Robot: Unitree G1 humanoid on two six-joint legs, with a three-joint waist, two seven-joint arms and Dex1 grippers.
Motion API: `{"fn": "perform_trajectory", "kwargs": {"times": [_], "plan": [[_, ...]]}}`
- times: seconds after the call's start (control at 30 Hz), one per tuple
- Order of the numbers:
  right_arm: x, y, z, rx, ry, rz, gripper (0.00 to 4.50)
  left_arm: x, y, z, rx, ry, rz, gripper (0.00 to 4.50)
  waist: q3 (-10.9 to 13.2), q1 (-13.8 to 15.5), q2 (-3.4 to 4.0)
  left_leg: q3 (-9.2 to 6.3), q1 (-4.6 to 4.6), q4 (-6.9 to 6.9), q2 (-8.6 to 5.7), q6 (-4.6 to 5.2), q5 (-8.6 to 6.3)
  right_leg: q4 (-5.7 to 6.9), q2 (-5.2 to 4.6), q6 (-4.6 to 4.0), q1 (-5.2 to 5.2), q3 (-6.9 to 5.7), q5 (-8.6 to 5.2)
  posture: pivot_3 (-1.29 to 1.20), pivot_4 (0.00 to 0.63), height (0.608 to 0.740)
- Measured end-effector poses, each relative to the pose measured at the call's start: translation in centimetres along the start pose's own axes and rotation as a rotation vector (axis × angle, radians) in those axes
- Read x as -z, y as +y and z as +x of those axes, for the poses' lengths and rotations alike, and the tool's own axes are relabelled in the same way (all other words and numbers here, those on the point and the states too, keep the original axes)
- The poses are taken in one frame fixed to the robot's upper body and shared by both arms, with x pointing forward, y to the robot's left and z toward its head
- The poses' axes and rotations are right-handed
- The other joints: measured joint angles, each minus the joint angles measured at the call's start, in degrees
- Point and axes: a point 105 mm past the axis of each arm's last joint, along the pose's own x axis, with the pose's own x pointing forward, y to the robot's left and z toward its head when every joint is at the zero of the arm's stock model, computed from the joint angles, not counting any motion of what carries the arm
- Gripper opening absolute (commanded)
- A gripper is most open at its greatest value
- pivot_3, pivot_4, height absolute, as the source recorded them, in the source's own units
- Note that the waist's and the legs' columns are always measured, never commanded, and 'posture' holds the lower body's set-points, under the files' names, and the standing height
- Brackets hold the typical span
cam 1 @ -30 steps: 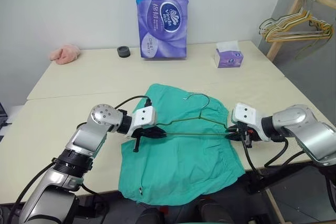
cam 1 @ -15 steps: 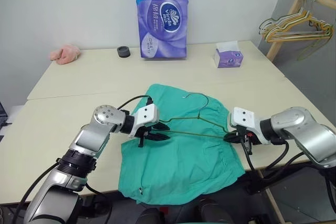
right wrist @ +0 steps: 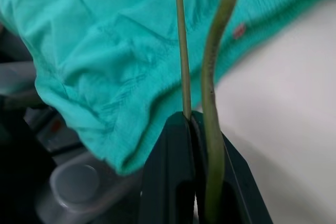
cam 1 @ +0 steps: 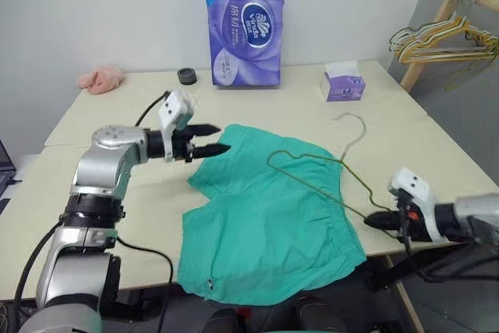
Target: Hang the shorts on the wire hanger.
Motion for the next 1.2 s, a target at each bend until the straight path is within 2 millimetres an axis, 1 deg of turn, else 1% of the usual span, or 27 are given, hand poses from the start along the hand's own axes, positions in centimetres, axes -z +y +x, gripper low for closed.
{"fn": "perform_trajectory", "kwargs": {"times": [0.03, 0.07, 0.13, 0.17, 0.2, 0.27, 0.33, 0.5, 0.6, 0.83, 1.0, 1.2], "plan": [[0.5, 0.1, -0.5, 0.016, -0.007, 0.038, 0.00, 1.0, -0.8, 0.3, 0.041, 0.025, -0.025, 3.16, 0.01, 0.03, -0.01, 0.03, 0.01, 0.03, 0.00, 0.00, 0.00, 0.01, 0.00, -0.01, 0.00, 0.03, 0.00, -0.18, 0.046, 0.740], [0.7, 0.2, -0.9, 0.025, -0.012, 0.055, 0.00, 1.6, -1.6, 0.5, 0.079, 0.041, -0.038, 3.16, 0.03, 0.04, -0.04, 0.04, 0.01, 0.06, 0.00, 0.00, 0.00, 0.01, 0.00, 0.00, 0.03, 0.04, 0.00, -0.19, 0.051, 0.740], [1.1, 0.4, -1.5, 0.037, -0.025, 0.080, 0.00, 1.6, -2.8, 0.8, 0.144, 0.052, -0.035, 3.16, 0.09, 0.07, -0.17, 0.07, 0.03, 0.09, 0.01, 0.00, 0.02, -0.01, 0.01, 0.01, 0.04, 0.06, 0.00, -0.19, 0.052, 0.740], [1.6, 0.7, -1.8, 0.041, -0.032, 0.114, 0.00, 1.5, -3.4, 0.7, 0.178, 0.056, -0.027, 3.16, 0.08, 0.06, -0.22, 0.08, 0.07, 0.09, 0.03, 0.00, 0.02, -0.01, 0.02, 0.12, 0.08, 0.06, -0.07, -0.19, 0.052, 0.740], [2.6, 0.8, -2.1, 0.048, -0.045, 0.178, 0.00, 1.5, -4.4, 0.4, 0.229, 0.066, -0.020, 3.16, 0.03, 0.07, -0.25, 0.08, 0.14, 0.08, 0.05, -0.01, 0.02, -0.01, 0.04, 0.25, 0.14, 0.06, -0.15, -0.19, 0.055, 0.740], [4.3, 1.0, -2.6, 0.066, -0.061, 0.293, 0.00, 2.1, -5.5, 0.0, 0.291, 0.092, -0.029, 3.16, 0.03, 0.14, -0.16, 0.15, 0.15, 0.08, 0.04, 0.00, 0.02, 0.00, 0.04, 0.25, 0.13, 0.12, -0.16, -0.19, 0.055, 0.740], [5.4, 1.0, -3.1, 0.094, -0.073, 0.365, 0.00, 2.3, -6.0, 0.1, 0.327, 0.101, -0.036, 3.16, 0.03, 0.13, -0.15, 0.23, 0.18, 0.11, 0.04, 0.01, 0.03, 0.02, 0.05, 0.25, 0.14, 0.19, -0.16, -0.19, 0.054, 0.740], [6.8, 0.8, -3.9, 0.153, -0.120, 0.480, 0.00, 2.0, -6.3, 0.1, 0.359, 0.085, -0.029, 3.16, 0.01, 0.06, -0.19, 0.30, 0.28, 0.09, 0.06, 0.02, 0.03, -0.02, 0.11, 0.27, 0.22, 0.24, -0.17, -0.19, 0.054, 0.740], [7.7, 1.3, -3.8, 0.152, -0.148, 0.551, 0.00, 1.5, -6.4, 0.6, 0.362, 0.063, -0.020, 3.16, 0.02, 0.09, -0.15, 0.30, 0.24, 0.07, 0.07, 0.02, 0.02, -0.02, 0.11, 0.27, 0.19, 0.26, -0.17, -0.19, 0.054, 0.740], [8.9, 2.2, -3.6, 0.149, -0.130, 0.616, 0.00, 1.4, -6.4, 0.8, 0.362, 0.055, -0.018, 3.16, 0.02, -0.15, -0.16, 0.32, 0.23, 0.07, 0.07, 0.02, 0.02, -0.03, 0.12, 0.28, 0.18, 0.28, -0.18, -0.19, 0.054, 0.740], [8.9, 3.4, -2.9, 0.105, -0.114, 0.612, 0.00, 1.4, -6.5, 1.0, 0.359, 0.050, -0.006, 3.16, 0.01, -0.24, -0.17, 0.32, 0.23, 0.07, 0.07, 0.02, 0.02, -0.04, 0.11, 0.29, 0.18, 0.28, -0.18, -0.19, 0.054, 0.740], [8.0, 3.3, -2.6, 0.081, -0.101, 0.565, 0.00, 1.6, -6.3, 1.1, 0.352, 0.050, -0.001, 3.16, 0.02, -0.37, -0.17, 0.32, 0.22, 0.07, 0.07, 0.02, 0.02, -0.06, 0.12, 0.29, 0.17, 0.28, -0.18, -0.18, 0.053, 0.740]]}}
